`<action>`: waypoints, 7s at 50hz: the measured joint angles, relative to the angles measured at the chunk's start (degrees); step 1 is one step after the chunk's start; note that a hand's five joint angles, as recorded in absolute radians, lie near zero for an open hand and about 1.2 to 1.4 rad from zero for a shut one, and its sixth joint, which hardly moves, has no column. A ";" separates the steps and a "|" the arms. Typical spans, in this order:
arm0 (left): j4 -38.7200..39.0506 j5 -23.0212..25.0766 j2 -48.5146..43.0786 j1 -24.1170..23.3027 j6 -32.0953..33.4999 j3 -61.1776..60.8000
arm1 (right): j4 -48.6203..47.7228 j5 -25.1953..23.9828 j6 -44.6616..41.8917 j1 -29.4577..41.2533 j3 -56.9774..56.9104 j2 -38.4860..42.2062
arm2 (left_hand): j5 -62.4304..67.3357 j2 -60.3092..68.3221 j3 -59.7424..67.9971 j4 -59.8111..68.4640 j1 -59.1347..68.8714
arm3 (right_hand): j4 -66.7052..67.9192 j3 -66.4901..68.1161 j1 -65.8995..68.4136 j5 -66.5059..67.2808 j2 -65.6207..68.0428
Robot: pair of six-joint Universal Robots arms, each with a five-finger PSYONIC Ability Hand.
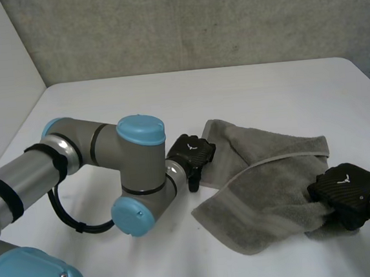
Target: Fold the towel.
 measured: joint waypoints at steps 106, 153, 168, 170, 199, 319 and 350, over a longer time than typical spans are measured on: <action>16.72 -1.21 33.27 11.68 1.71 -17.75 | -13.88 10.62 48.97 21.09 -47.52 14.26 | 36.39 38.00 37.81 38.16 35.74 | 0.00 0.00 0.04 0.00 0.00; 18.89 -5.32 35.74 12.86 -2.17 -46.90 | 3.73 21.63 29.19 23.82 -44.20 28.97 | 36.39 38.06 37.82 38.16 35.74 | -31.53 -31.53 -31.42 -31.87 -32.25; 19.13 -5.43 37.46 11.75 -2.36 -49.68 | -5.78 23.09 29.02 25.04 -33.25 13.34 | 36.39 38.06 37.82 38.16 35.74 | -63.10 -63.18 -62.44 -64.00 -63.04; 19.14 -5.44 37.36 11.77 -2.36 -49.69 | -6.59 22.74 28.93 26.36 -32.52 12.17 | 36.39 38.06 37.82 38.16 35.74 | -63.10 -63.18 -62.47 -64.00 -63.04; 23.15 -5.46 34.22 17.43 -1.99 -48.88 | -7.21 10.87 2.17 49.08 -35.09 27.08 | 36.39 38.06 37.82 38.16 35.74 | -56.35 -56.30 -54.39 -55.04 -57.26; 13.50 -9.36 37.46 24.85 -14.17 -15.42 | -4.69 27.05 40.42 18.84 -67.44 16.75 | 36.39 38.07 37.83 38.17 36.02 | -1.06 -0.89 -0.10 -0.54 -0.76; 14.50 -2.80 47.24 25.59 -11.71 -43.38 | 2.67 22.71 24.35 13.35 -49.59 15.46 | 36.39 38.07 37.92 38.17 36.02 | -1.06 -0.89 -0.08 -0.54 -0.76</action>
